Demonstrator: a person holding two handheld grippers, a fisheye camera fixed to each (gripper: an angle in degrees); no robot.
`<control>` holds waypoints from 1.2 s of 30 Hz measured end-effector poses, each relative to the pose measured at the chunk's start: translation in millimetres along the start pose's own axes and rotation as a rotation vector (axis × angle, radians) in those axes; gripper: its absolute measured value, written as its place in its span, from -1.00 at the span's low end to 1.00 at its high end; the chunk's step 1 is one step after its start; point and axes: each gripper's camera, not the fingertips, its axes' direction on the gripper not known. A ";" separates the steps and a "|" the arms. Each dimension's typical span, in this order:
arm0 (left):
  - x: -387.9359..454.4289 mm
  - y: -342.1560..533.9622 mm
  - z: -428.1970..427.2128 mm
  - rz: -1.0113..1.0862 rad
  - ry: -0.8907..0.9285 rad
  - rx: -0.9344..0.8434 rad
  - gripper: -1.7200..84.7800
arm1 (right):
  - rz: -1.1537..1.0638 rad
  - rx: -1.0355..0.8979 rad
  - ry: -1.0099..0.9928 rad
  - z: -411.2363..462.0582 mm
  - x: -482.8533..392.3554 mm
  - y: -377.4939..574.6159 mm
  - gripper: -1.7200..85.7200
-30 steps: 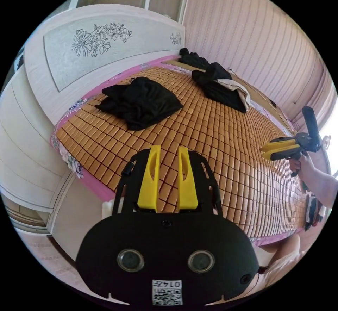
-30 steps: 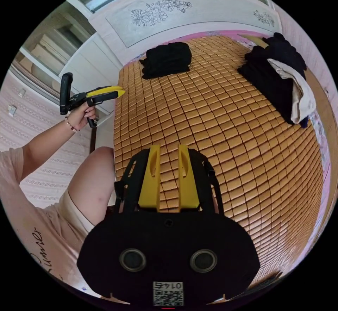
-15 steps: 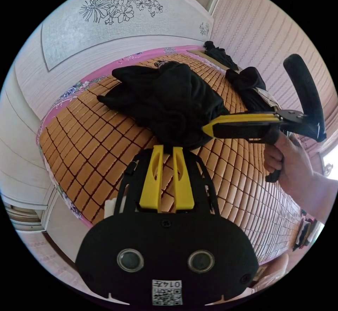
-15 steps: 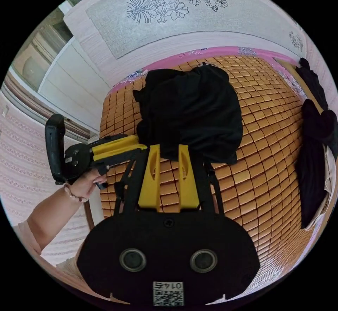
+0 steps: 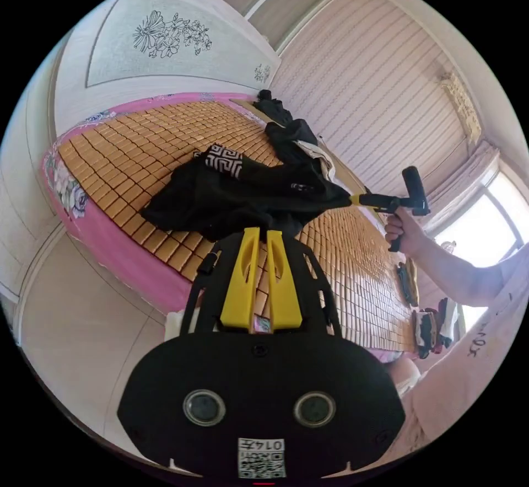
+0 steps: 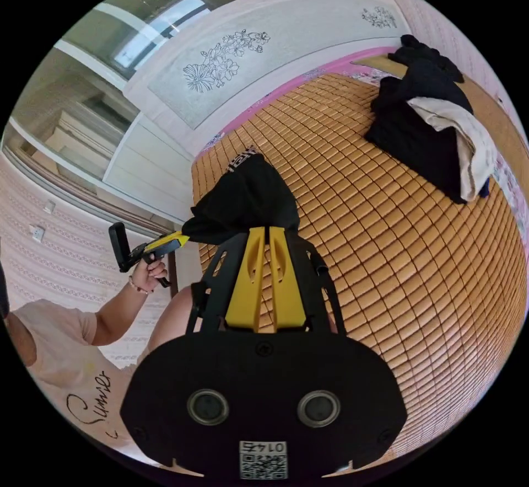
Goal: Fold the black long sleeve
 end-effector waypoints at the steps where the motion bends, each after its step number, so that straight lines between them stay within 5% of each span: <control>1: 6.1 6.8 -9.0 -0.009 0.025 0.002 -0.97 | 0.033 0.008 0.001 -11.2 4.8 20.4 -0.95; 6: 65.9 19.0 -54.0 0.040 0.152 0.002 -0.98 | 0.239 0.104 0.003 -115.0 19.6 163.1 -0.95; 13: 163.8 -65.3 -40.9 0.276 0.261 -0.089 -0.98 | 0.197 0.415 0.152 -252.1 -13.4 212.6 -0.95; 17: 229.3 -113.6 -67.2 0.361 0.294 0.046 -0.98 | 0.129 0.702 0.258 -337.6 -44.3 243.7 -0.95; 20: 266.7 -109.9 -91.8 0.473 0.295 0.133 -0.97 | 0.101 0.829 0.257 -373.5 -57.2 292.0 -0.95; 23: 277.9 -79.2 -74.3 0.567 0.222 0.002 -0.96 | 0.079 0.870 0.339 -365.3 -65.1 354.7 -0.95; 26: 258.5 -29.1 -16.7 0.527 0.146 -0.209 -0.95 | 0.160 0.780 0.391 -319.3 -52.8 407.3 -0.95; 30: 203.5 33.3 69.7 0.279 0.123 -0.475 -0.95 | 0.532 0.459 0.319 -222.6 12.6 461.0 -0.96; 36: 195.6 42.7 90.0 0.253 0.006 -0.516 -0.97 | 0.665 0.230 0.275 -167.1 39.8 483.5 -0.95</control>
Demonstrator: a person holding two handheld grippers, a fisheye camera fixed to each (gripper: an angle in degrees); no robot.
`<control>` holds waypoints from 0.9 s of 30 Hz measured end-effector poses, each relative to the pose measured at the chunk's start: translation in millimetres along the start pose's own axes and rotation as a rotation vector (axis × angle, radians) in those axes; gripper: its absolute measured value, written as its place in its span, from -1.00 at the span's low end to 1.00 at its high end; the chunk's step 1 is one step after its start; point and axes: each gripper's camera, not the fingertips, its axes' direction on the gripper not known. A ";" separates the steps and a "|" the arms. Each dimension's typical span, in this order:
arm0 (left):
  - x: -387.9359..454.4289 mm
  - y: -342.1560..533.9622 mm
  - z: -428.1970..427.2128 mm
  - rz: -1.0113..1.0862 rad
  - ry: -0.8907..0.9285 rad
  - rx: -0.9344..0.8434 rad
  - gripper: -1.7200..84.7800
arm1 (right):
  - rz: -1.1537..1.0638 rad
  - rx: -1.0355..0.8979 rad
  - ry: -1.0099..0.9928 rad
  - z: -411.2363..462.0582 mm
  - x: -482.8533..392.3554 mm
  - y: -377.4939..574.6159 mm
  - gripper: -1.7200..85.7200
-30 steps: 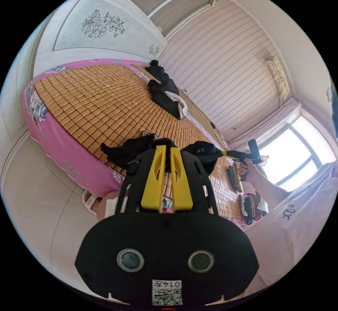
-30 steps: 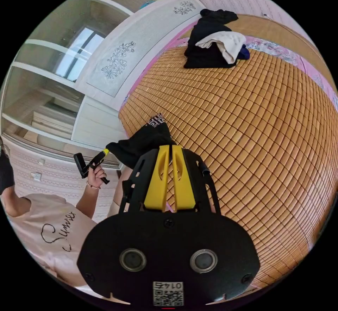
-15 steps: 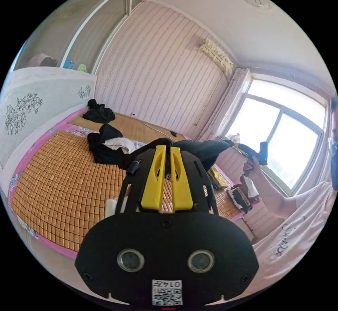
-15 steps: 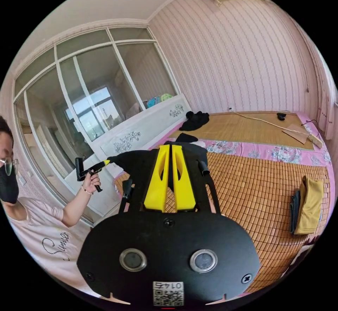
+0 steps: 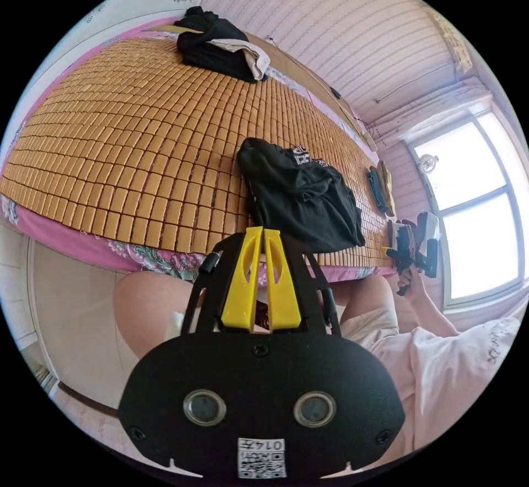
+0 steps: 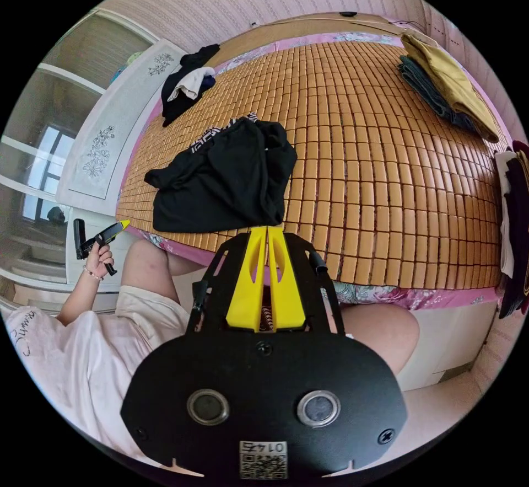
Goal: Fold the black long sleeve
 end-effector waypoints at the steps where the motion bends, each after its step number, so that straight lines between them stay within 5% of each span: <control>1: 3.1 -4.0 1.0 0.018 -0.026 -0.007 -0.97 | -0.009 -0.004 0.004 0.8 -2.3 -3.6 -0.94; 9: 33.2 -90.7 63.8 0.087 -0.152 -0.050 -0.77 | -0.199 -0.036 0.092 39.4 -70.4 -122.5 -0.69; 16: 38.5 -129.4 143.3 0.037 -0.245 -0.208 -0.78 | -0.039 -0.209 0.269 108.0 -63.5 -184.8 -0.70; 22: 43.8 -130.8 122.0 0.042 -0.187 -0.090 -0.88 | -0.142 -0.177 0.242 75.7 -68.3 -194.8 -0.94; 27: 84.9 -187.3 26.8 0.112 -0.098 0.217 -0.93 | -0.279 0.098 0.160 -54.3 -95.6 -236.6 -0.96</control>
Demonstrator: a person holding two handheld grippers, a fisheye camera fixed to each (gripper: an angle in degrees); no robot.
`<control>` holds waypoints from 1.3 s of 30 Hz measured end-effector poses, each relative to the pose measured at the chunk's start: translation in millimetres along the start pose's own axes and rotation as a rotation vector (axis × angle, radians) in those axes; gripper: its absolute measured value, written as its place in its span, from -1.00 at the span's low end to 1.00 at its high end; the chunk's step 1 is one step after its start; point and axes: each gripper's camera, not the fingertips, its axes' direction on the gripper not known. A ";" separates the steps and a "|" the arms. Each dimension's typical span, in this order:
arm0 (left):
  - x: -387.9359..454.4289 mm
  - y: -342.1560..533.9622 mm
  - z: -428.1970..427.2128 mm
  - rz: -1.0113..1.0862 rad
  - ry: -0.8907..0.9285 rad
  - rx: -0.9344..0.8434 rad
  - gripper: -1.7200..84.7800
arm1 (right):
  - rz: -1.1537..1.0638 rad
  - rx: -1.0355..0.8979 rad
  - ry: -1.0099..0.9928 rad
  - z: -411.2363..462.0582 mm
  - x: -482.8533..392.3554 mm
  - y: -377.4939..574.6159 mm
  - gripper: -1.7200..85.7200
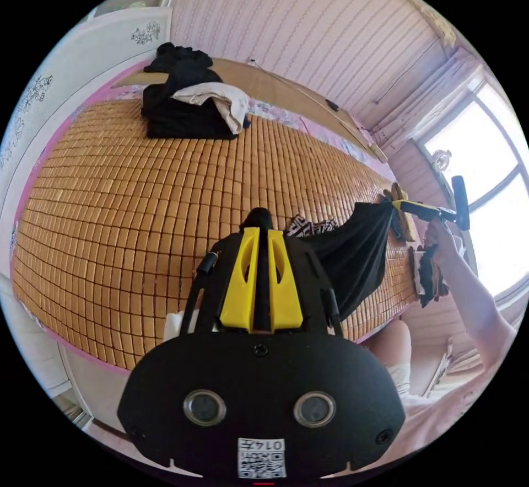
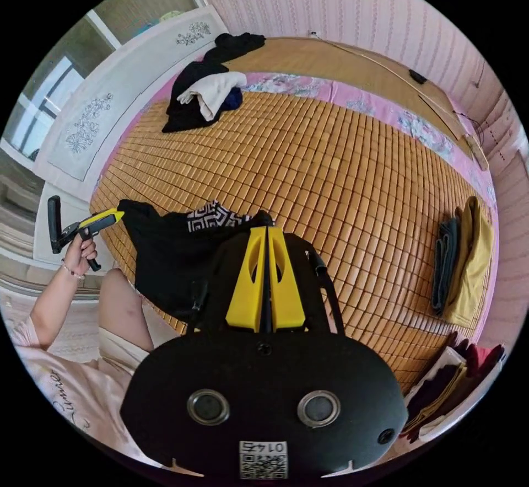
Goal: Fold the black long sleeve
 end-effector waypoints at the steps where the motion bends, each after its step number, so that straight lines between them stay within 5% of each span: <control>1: 5.0 -10.5 -15.5 0.006 -0.010 0.058 -0.94 | 0.001 0.048 -0.006 -19.6 1.1 -6.2 -0.96; 8: 76.1 -60.3 -205.2 0.188 0.093 0.669 -0.97 | -0.051 0.688 -0.226 -252.9 5.7 3.6 -0.96; 13: 93.0 -5.0 -230.0 0.331 0.141 0.699 -0.96 | -0.189 0.805 -0.192 -289.3 -8.9 78.0 -0.96; 17: 73.4 65.1 -151.6 0.305 0.193 0.412 -0.95 | -0.133 0.605 -0.135 -221.9 3.1 149.6 -0.96; 23: 31.4 157.1 21.2 0.083 0.092 -0.108 -0.93 | 0.355 0.153 -0.208 -51.9 67.6 248.4 -0.97; 26: 27.4 174.7 68.0 0.066 0.022 -0.273 -0.95 | 0.426 0.051 -0.221 -12.9 59.5 263.0 -0.96; 34: 36.0 153.7 75.6 0.086 -0.056 -0.248 -0.87 | 0.096 -0.150 -0.120 42.3 -31.3 192.1 -0.89; 39: 45.9 132.0 115.7 0.161 -0.170 -0.284 -0.79 | -0.143 -0.246 0.024 84.4 -94.5 153.2 -0.68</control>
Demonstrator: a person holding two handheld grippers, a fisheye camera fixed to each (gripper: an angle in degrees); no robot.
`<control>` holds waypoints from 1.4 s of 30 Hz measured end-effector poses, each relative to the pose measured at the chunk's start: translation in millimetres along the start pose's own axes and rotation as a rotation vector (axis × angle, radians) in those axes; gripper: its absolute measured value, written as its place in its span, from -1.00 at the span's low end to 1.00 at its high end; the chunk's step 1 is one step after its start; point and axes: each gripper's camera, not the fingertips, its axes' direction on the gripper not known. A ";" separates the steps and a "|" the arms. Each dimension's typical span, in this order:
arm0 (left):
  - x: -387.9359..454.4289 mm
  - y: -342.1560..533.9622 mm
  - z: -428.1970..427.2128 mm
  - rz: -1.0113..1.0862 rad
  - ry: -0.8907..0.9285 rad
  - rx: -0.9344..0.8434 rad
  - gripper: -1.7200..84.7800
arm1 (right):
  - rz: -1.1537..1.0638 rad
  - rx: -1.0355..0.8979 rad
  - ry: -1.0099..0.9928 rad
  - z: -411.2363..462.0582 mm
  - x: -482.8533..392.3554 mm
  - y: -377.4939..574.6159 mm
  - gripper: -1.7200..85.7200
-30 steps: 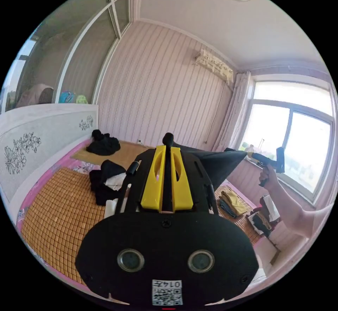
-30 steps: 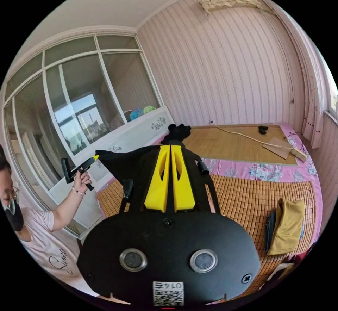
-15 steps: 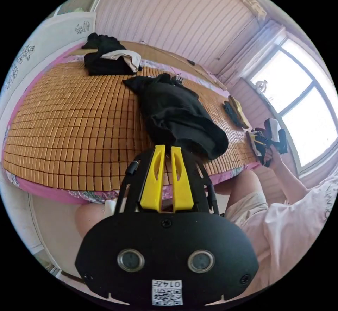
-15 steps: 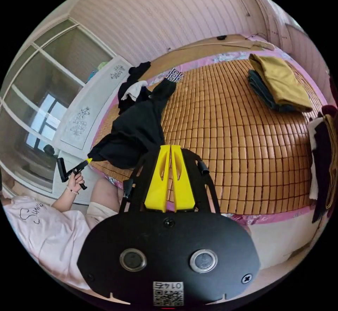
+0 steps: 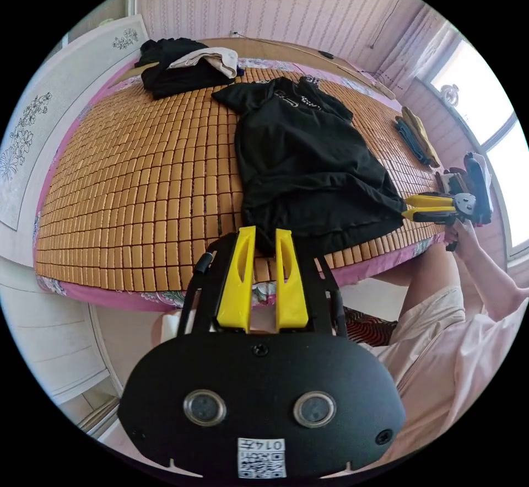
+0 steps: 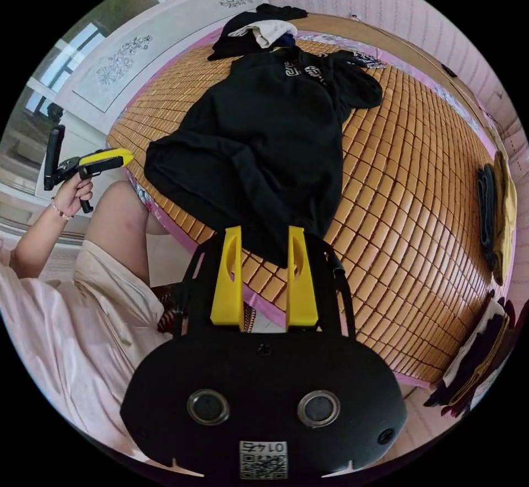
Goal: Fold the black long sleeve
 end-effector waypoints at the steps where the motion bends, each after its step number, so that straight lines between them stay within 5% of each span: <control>1: 0.4 -4.5 5.4 -0.002 -0.004 -0.009 -0.78 | 0.005 -0.010 0.023 3.7 -0.8 -4.2 -0.68; 5: -1.3 -33.0 49.7 -0.039 -0.019 -0.125 -0.71 | 0.104 -0.151 0.097 34.9 16.1 -21.1 -0.79; 13: 3.9 -20.1 35.4 0.005 -0.071 -0.089 -0.96 | 0.169 -0.001 0.110 -22.7 43.6 13.4 -0.94; 22: 12.4 10.2 27.6 0.003 -0.056 -0.110 -0.97 | 0.259 -0.083 0.013 -8.2 74.7 50.1 -0.83; 30: 17.9 15.8 18.6 0.008 -0.045 -0.132 -0.97 | 0.431 0.150 -0.287 -38.6 121.3 63.6 -0.71; 42: 25.7 56.1 -30.0 0.097 0.006 -0.125 -0.97 | 0.425 -0.161 -0.210 5.6 160.8 94.5 -0.93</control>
